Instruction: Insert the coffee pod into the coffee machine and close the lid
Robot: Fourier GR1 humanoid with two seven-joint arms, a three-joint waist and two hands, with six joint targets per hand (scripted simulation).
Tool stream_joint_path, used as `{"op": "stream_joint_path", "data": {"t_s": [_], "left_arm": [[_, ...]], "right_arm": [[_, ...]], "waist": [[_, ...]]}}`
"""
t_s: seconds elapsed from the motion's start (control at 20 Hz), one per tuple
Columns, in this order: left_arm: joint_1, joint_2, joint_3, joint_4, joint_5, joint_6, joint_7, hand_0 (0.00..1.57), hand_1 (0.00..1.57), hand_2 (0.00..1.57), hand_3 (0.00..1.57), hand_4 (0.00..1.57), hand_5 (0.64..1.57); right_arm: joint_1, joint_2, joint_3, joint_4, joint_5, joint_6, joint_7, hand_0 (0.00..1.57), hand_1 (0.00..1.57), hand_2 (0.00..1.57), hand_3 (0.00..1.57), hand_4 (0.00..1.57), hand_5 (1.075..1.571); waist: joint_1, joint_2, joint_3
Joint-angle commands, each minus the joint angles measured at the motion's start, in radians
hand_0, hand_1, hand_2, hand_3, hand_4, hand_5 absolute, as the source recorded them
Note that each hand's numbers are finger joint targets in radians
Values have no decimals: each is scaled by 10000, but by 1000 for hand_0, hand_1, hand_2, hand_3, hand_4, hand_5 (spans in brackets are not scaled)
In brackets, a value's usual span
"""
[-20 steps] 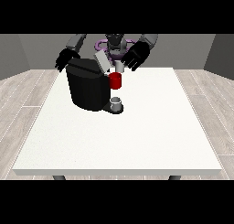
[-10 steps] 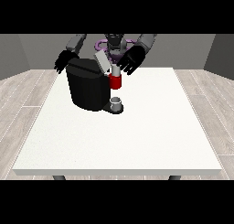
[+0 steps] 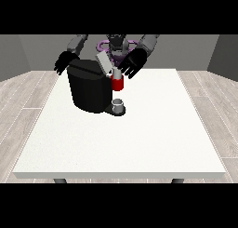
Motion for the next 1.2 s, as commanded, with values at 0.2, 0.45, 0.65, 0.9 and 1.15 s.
{"op": "stream_joint_path", "data": {"t_s": [0.2, 0.45, 0.65, 0.9, 1.15], "left_arm": [[183, 48, 38, 85, -144, 126, -157, 1164, 1164, 1239, 1182, 492, 1571], [-237, -211, 81, 270, -99, -233, 459, 1236, 1236, 1279, 1197, 487, 1571], [-427, -674, -159, 28, -283, -113, 757, 1220, 1220, 1266, 1167, 481, 1571], [-2, -365, -78, 193, -360, 42, 133, 1161, 1161, 1195, 1058, 457, 1571], [273, -436, -230, 54, -466, -189, 120, 1105, 1105, 1151, 980, 413, 1571]], "right_arm": [[414, 82, 21, -91, -24, -6, -233, 0, 0, 0, 0, 442, 1571], [261, 203, 120, 36, 110, -139, -403, 0, 0, 0, 0, 433, 1571], [-120, 20, -307, 611, -148, -2, -715, 0, 0, 0, 0, 446, 1571], [-29, -34, -76, 197, 14, -52, -208, 0, 0, 0, 0, 364, 1571], [660, 47, -83, 278, -92, 100, -616, 0, 0, 0, 0, 401, 1571]], "waist": [[66, -61, -1], [-50, 23, 0], [143, 173, 4], [80, 315, -1], [224, -383, 1]]}}
